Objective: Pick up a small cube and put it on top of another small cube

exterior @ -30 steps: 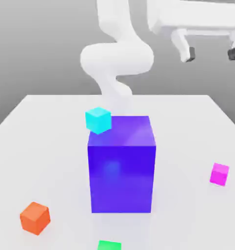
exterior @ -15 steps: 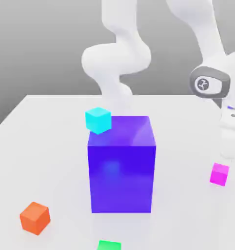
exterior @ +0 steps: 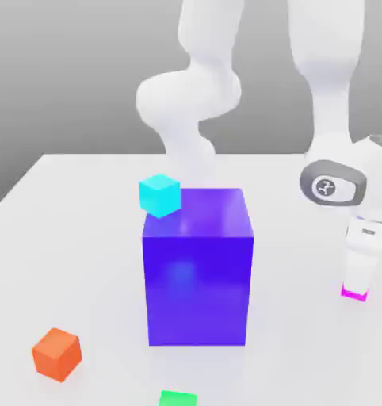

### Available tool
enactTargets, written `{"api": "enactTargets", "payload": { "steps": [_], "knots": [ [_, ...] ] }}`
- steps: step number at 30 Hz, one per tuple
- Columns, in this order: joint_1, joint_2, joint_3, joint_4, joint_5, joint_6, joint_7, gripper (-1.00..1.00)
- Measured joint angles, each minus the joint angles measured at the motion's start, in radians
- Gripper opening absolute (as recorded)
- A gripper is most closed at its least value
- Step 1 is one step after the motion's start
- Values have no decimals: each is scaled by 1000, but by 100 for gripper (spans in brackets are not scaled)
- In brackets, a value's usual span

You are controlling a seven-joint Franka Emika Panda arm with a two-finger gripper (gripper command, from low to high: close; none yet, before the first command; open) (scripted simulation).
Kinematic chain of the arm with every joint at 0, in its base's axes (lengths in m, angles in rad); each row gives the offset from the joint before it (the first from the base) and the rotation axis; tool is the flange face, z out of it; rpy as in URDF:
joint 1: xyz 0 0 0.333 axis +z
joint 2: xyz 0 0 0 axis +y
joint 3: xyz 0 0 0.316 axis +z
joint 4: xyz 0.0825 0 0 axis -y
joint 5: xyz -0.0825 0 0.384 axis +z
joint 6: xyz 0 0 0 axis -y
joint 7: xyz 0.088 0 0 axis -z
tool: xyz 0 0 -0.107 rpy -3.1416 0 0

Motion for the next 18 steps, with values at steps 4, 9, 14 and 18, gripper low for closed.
{"api": "enactTargets", "payload": {
  "steps": [4,9,14,18],
  "knots": [
    [-68,-113,56,-10,133,-99,-105,-100],
    [-213,-95,-52,99,196,-187,-182,-100],
    [-368,-59,-178,221,246,-270,-254,-100],
    [-485,-33,-271,310,284,-332,-307,-100]
  ]
}}
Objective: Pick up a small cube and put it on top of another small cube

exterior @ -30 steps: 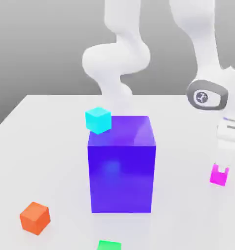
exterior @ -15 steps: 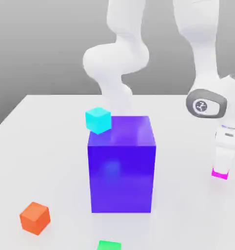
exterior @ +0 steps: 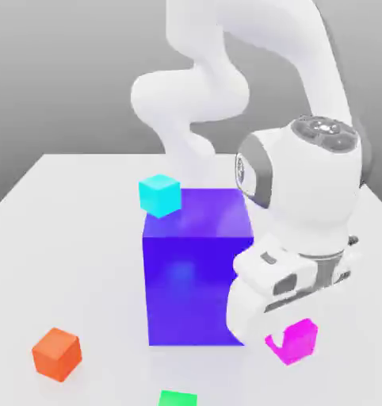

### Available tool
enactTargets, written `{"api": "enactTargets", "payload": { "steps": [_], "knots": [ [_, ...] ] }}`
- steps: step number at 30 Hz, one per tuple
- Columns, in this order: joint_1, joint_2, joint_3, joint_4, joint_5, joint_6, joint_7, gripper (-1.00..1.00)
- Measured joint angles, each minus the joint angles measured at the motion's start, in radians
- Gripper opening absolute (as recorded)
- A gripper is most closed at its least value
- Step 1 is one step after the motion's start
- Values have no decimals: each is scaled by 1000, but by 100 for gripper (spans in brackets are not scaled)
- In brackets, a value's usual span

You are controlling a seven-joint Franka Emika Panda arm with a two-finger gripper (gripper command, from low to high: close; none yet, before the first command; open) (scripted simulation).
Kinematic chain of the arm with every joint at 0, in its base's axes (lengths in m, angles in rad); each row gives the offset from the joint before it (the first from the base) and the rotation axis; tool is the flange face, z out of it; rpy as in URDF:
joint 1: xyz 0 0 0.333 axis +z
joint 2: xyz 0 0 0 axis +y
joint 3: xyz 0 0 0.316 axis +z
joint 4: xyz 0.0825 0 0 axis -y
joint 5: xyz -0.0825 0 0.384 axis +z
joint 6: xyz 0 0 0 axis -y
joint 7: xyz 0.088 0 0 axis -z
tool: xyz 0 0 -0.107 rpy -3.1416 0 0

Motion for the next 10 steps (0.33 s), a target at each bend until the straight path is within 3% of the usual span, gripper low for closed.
{"api": "enactTargets", "payload": {
  "steps": [3,6,7,10],
  "knots": [
    [-76,44,-54,59,28,-13,-36,-100],
    [-102,144,-54,78,49,67,-55,-100],
    [-105,165,-53,81,53,85,-58,100],
    [-105,165,-53,81,53,85,-58,100]
  ]
}}
